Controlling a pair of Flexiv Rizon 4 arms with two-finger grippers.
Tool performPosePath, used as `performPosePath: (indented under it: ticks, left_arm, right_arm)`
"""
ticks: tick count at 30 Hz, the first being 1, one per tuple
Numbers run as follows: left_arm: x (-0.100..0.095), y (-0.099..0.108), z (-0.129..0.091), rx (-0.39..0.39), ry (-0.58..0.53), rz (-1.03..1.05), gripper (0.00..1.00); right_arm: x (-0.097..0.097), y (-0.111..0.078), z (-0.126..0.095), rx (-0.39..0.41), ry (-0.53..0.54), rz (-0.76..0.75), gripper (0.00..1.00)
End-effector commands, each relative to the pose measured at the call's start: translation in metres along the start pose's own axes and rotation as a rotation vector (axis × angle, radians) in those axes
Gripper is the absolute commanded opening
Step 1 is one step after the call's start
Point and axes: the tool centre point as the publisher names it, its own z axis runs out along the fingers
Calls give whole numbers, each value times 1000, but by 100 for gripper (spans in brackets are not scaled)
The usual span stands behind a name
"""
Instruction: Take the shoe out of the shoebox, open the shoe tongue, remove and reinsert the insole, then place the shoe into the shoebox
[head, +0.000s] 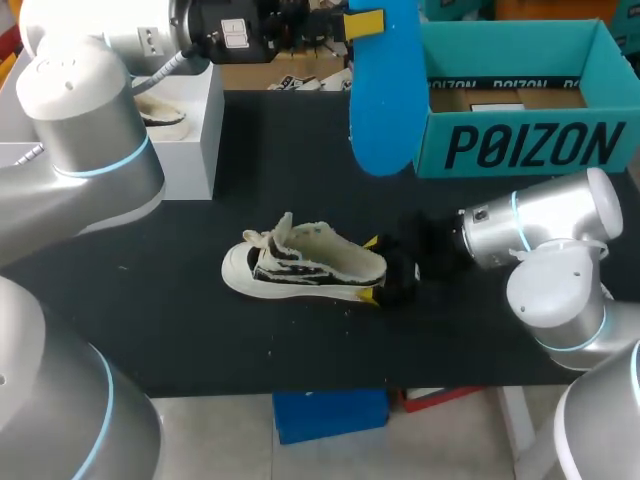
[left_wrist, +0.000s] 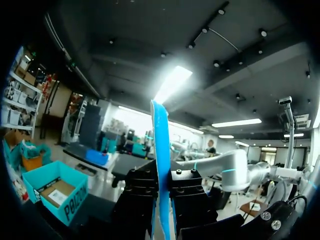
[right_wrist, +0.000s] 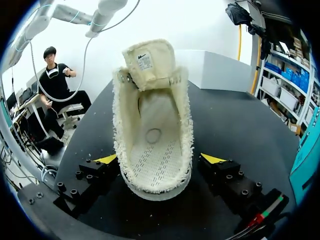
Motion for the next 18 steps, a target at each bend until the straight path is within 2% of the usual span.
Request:
performPosePath:
  ticks: [1,4,12,18]
  left_arm:
    - [0,1,1,-1,-2,1,0]
    - [0,1,1,-1,-2,1,0]
    - [0,1,1,-1,-2,1,0]
    - [0,1,1,-1,-2,1,0]
  right_arm:
    - [2,21,-24,168,14,-26,100]
    - [1,36,-32,303,41,-57,100]
    - [-1,54,-41,611,76,-73,100]
    - [2,55,-40,742,52,-56,100]
